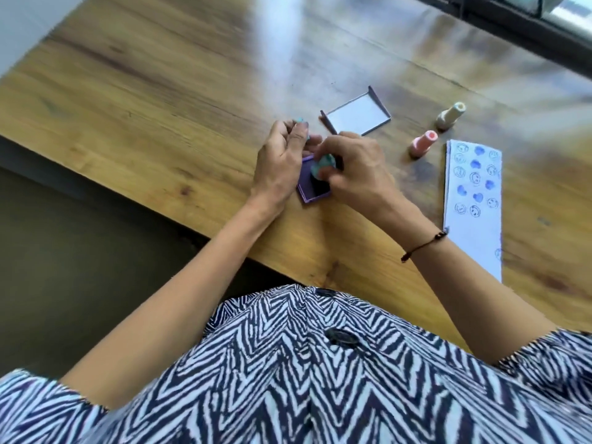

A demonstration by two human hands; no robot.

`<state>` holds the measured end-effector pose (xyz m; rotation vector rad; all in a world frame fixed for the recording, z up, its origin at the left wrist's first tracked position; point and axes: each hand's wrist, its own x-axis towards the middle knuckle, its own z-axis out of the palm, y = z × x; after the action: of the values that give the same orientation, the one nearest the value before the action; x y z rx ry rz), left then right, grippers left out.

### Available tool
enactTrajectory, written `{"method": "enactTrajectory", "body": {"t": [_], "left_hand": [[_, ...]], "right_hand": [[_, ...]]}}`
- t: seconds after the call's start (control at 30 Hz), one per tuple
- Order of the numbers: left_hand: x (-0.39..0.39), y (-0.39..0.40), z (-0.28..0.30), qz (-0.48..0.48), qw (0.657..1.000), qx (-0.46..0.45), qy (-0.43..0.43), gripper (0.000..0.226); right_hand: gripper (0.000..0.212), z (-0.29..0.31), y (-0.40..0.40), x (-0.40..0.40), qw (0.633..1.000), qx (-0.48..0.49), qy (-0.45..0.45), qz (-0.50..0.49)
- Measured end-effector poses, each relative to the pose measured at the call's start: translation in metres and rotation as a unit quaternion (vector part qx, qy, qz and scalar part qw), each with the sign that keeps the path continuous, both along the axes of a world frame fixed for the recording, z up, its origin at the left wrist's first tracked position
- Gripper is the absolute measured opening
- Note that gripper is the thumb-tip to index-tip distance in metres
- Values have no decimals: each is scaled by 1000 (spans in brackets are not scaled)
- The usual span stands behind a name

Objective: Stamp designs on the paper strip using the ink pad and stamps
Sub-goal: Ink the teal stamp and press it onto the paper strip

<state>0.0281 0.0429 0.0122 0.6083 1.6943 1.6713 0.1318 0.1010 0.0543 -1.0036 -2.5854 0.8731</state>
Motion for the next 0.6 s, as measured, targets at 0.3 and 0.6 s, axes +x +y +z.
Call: {"method": "enactTrajectory", "body": {"t": [0.3, 0.6], "left_hand": [[21, 6, -1, -8, 1000, 20, 5, 15], [25, 7, -1, -16, 999, 15, 33, 8]], "right_hand": [[18, 14, 19, 32, 995, 21, 32, -92], [21, -6, 2, 19, 991, 110, -66, -25]]}}
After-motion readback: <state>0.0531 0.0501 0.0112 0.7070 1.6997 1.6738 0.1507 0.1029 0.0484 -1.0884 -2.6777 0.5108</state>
